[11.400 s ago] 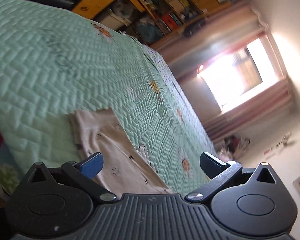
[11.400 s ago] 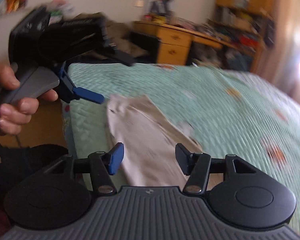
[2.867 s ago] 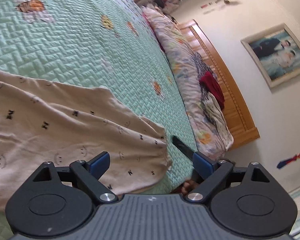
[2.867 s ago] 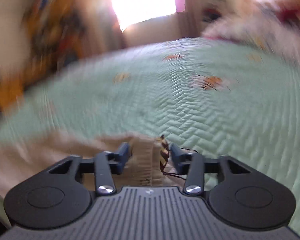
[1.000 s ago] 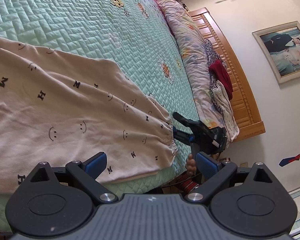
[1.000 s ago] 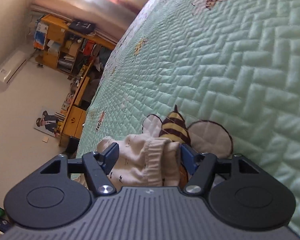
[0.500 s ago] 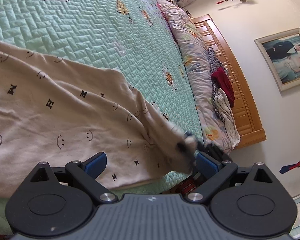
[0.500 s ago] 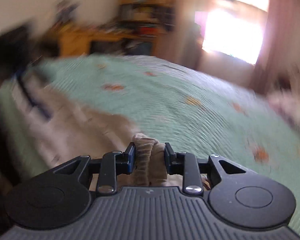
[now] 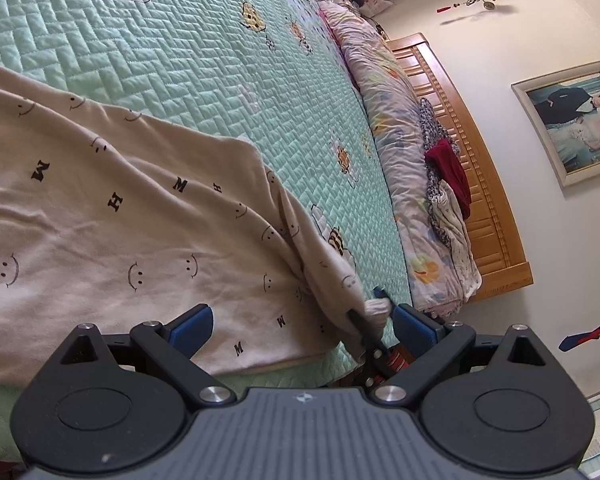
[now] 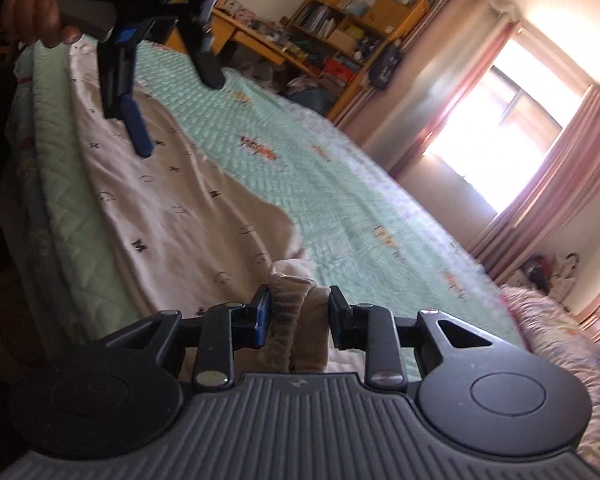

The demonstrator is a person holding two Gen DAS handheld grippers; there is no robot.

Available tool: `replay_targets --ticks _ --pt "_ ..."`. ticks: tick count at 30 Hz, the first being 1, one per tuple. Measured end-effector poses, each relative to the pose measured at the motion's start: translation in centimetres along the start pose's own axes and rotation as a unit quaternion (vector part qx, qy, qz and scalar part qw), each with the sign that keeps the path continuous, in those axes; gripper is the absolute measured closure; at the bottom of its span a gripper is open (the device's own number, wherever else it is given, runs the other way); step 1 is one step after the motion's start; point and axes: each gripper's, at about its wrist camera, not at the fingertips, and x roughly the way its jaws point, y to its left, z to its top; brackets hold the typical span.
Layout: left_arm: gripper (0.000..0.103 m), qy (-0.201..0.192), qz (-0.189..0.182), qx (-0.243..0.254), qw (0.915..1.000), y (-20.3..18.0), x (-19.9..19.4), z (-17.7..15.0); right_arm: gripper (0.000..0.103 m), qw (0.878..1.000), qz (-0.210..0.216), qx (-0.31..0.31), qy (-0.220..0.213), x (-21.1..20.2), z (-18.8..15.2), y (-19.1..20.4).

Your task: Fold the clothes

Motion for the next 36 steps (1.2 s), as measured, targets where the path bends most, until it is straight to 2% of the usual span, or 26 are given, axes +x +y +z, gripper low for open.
replay_targets --ticks 2,5,9,13,14,15,18,19,21,23,25,26,27,28,30,36 --pt "0.006 0.002 0.002 0.001 1.0000 0.0 0.1 -0.1 0.072 1.000 -0.016 0.011 0.003 0.1 -0.3 -0.2" --pt "0.006 0.001 0.003 -0.001 1.0000 0.1 0.1 -0.1 0.072 0.997 -0.064 0.038 0.013 0.5 -0.9 -1.3" --pt "0.006 0.000 0.005 -0.006 1.0000 0.3 0.2 0.0 0.071 0.985 -0.128 0.085 0.075 2.9 -2.8 -3.3" --pt "0.006 0.007 0.011 -0.004 0.9999 0.3 0.5 -0.3 0.065 0.973 -0.125 0.158 0.109 5.1 -5.3 -5.1" --pt "0.006 0.008 0.011 -0.004 0.9999 0.3 0.5 -0.3 0.059 0.970 -0.125 0.177 0.109 5.1 -5.7 -5.6" --pt "0.006 0.007 0.010 -0.003 0.9999 0.2 0.5 -0.3 0.049 0.966 -0.124 0.200 0.108 5.1 -6.1 -6.2" --pt "0.006 0.003 0.011 -0.005 0.9999 0.4 0.4 -0.2 0.041 0.949 -0.114 0.278 0.095 4.8 -7.2 -7.9" --pt "0.006 0.003 0.011 -0.008 0.9999 0.5 0.4 -0.2 0.041 0.941 -0.098 0.313 0.087 4.6 -7.8 -8.7" --pt "0.006 0.004 0.013 -0.012 0.9998 0.6 0.5 -0.2 0.040 0.911 -0.052 0.402 0.074 4.6 -9.6 -10.7" --pt "0.006 0.007 0.013 -0.014 0.9998 0.8 0.7 -0.3 0.040 0.871 -0.005 0.487 0.063 5.0 -11.6 -12.7" --pt "0.006 0.011 0.014 -0.014 0.9998 0.7 0.9 -0.4 0.040 0.825 0.044 0.561 0.057 6.1 -13.9 -14.5" --pt "0.006 0.012 0.014 -0.012 0.9997 0.6 0.9 -0.5 0.040 0.809 0.069 0.581 0.059 6.8 -14.8 -15.1" --pt "0.006 0.013 0.015 -0.012 0.9997 0.6 1.0 -0.5 0.040 0.798 0.094 0.592 0.063 7.8 -15.4 -15.5" --pt "0.006 0.013 0.014 -0.012 0.9997 0.6 1.1 -0.5 0.039 0.794 0.116 0.593 0.062 8.6 -15.8 -16.0" --pt "0.006 0.013 0.016 -0.011 0.9997 0.5 1.1 -0.5 0.037 0.794 0.157 0.585 0.054 9.9 -16.2 -16.9" --pt "0.006 0.012 0.017 -0.008 0.9998 0.4 1.1 -0.4 0.035 0.833 0.225 0.501 0.069 12.0 -15.4 -18.4"
